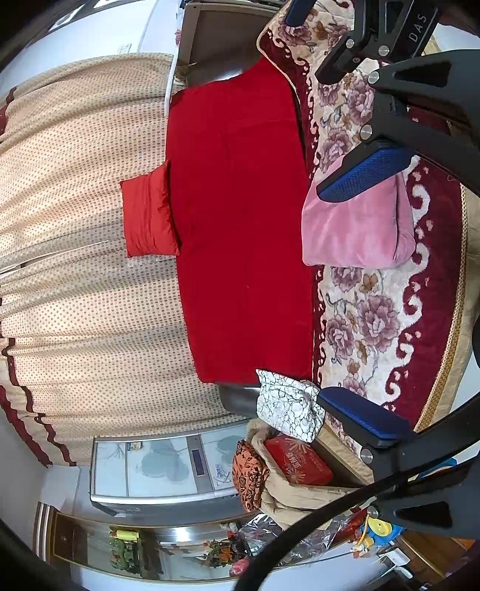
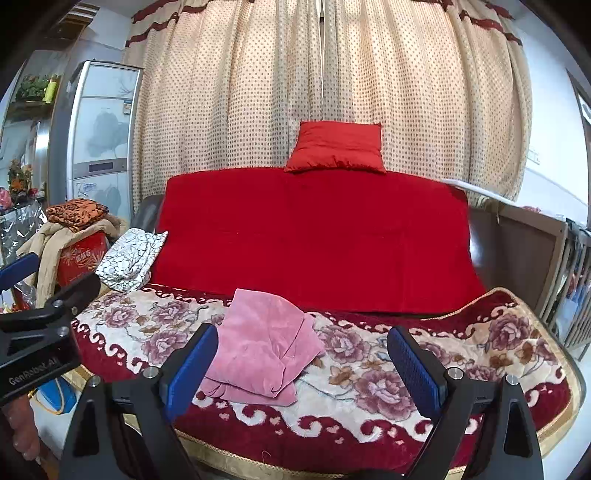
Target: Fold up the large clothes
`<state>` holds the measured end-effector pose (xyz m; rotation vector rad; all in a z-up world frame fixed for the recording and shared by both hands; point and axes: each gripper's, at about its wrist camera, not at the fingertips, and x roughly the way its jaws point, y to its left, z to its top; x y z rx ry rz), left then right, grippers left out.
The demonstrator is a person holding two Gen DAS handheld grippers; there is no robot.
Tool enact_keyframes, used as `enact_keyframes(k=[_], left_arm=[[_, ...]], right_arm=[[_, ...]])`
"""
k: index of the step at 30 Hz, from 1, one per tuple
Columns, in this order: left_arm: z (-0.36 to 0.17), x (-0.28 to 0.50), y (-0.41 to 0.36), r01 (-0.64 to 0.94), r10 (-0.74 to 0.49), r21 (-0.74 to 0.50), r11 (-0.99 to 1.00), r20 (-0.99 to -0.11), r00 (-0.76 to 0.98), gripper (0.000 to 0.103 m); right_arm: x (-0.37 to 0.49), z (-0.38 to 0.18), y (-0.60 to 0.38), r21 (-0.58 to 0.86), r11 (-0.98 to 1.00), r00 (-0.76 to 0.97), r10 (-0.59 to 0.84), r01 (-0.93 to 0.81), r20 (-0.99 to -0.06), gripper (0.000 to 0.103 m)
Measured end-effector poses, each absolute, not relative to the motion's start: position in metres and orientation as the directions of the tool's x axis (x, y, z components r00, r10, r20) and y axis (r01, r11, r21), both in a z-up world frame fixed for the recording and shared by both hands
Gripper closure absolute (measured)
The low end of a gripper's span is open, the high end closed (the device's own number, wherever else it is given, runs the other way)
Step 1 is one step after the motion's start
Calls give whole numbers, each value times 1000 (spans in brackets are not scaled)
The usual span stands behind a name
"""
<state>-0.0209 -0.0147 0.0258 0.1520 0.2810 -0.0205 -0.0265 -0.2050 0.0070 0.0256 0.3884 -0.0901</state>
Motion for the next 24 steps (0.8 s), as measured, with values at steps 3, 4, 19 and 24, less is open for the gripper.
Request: enact_keyframes(k=[3,4,19,24], left_arm=[[27,-22,-15,38,5,150,988,-275,961,3],[27,-23,-15,36,7,151,988,-274,962,3],[38,-37,-12,24,13,148,989,-241,971,3],[41,-39,-10,19,15,140,990,-236,972,3]], right_arm=[[-28,9,-206,7,995,923,-91,101,-375,8],[-28,10,-207,7,994,923,-95,105,-374,8],[-38,23,-214,7,988,925,-144,157,-352,8],[-42,26,-213,-5,986,928,-160,168,-337,8]])
